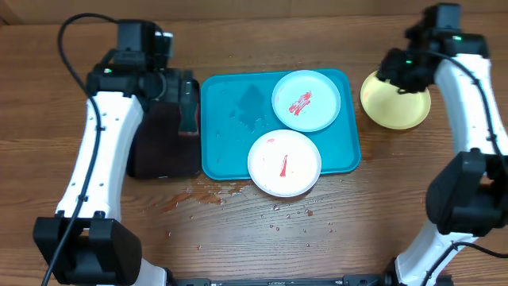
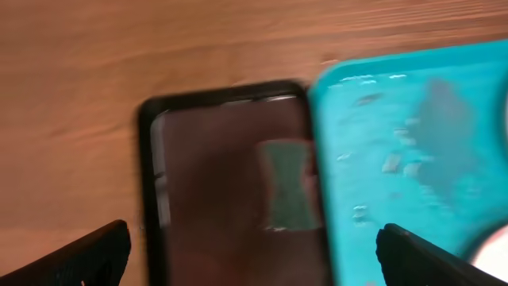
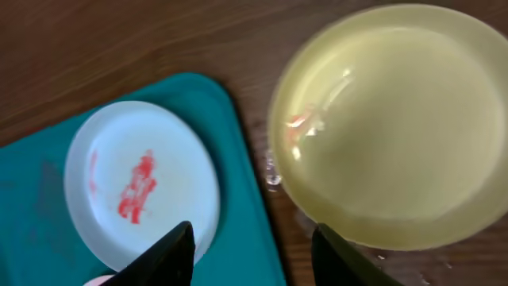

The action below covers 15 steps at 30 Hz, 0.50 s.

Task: Clean dirty plates on tray and stack at the side
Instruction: 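Move the right gripper to the light-blue plate and grasp its rim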

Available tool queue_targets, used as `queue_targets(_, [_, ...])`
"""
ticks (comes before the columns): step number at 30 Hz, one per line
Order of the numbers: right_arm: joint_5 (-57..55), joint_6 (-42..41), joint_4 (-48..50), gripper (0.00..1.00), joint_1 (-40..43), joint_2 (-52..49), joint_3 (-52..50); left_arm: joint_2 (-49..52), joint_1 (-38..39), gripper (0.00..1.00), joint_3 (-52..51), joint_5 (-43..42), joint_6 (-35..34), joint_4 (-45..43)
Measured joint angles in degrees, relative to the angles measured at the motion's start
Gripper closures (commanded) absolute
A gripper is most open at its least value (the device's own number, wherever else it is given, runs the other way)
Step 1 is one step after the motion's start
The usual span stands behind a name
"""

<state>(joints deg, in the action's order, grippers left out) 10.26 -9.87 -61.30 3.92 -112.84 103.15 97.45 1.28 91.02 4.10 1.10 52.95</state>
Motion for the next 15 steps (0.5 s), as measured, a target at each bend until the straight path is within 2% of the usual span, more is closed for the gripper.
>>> queue_targets(7, [0.02,0.72,1.07,0.5,-3.69,0.0,0.0,-0.07,-7.32,0.0,-7.1,2.16,-1.73,-2.34])
queue_targets(11, [-0.02,1.53,-0.52,0.49,-3.98,0.0,-0.02,-0.07,-8.02,0.0,-12.04,0.94,-2.38,-5.84])
queue_targets(15, [-0.04,2.05,-3.52,0.4,-4.68,0.0,-0.83,-0.07,-8.02,0.0,-13.9,-2.34,-2.49,-7.52])
